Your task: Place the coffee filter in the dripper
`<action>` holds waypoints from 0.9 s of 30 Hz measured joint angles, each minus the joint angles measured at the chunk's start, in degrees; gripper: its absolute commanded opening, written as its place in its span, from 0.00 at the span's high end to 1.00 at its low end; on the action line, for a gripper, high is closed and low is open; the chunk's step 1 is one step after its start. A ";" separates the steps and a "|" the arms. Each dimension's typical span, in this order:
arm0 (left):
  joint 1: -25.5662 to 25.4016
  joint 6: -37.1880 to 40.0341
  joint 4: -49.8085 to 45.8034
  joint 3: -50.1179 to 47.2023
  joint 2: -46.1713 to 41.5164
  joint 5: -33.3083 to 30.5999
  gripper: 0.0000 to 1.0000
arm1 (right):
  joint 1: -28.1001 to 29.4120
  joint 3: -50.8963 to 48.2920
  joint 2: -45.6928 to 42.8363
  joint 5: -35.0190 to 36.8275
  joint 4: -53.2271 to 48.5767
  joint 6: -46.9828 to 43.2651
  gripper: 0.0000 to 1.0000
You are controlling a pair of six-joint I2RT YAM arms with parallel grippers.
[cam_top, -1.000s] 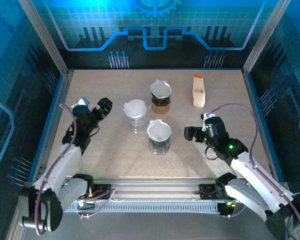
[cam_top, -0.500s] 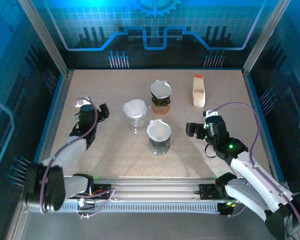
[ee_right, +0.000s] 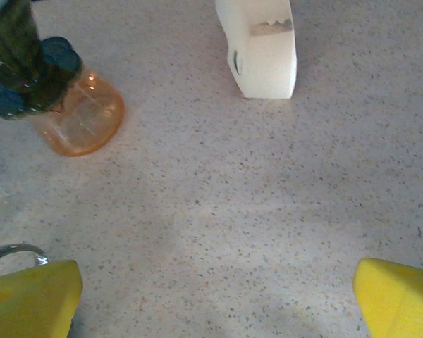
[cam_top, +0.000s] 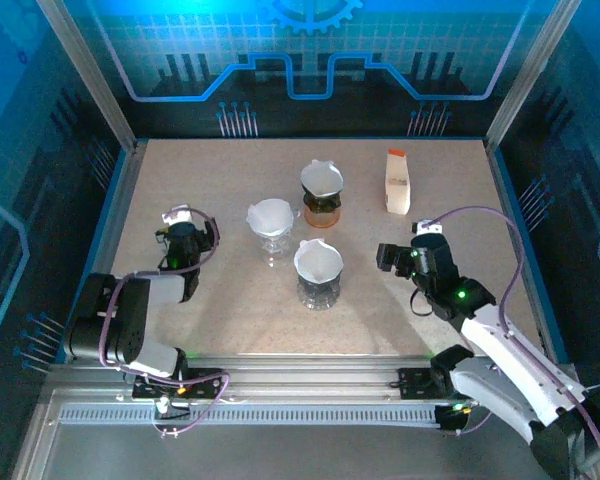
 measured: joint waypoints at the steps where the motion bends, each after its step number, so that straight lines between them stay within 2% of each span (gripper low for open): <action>1: 0.02 0.02 1.40 -1.18 -0.04 0.33 0.01 | 0.00 0.00 0.52 0.42 -0.15 0.22 0.00; 8: 2.03 0.11 5.25 -2.78 0.00 4.50 0.01 | -1.05 0.00 3.08 0.72 -0.33 -0.44 0.00; 11: 2.03 1.53 14.75 -4.68 3.67 7.69 0.01 | -1.64 0.00 3.28 -0.24 -0.17 -1.53 0.00; 19: 1.86 1.53 15.98 -6.16 4.20 8.09 0.01 | -3.52 1.27 5.75 -0.04 0.37 -4.20 0.00; 22: 1.86 1.53 16.28 -6.16 4.20 8.09 0.01 | -4.66 1.57 7.93 1.70 3.76 -6.08 0.00; 27: 1.86 1.53 16.44 -6.16 4.20 8.09 0.01 | -9.70 -1.29 10.47 3.61 16.59 -12.37 0.00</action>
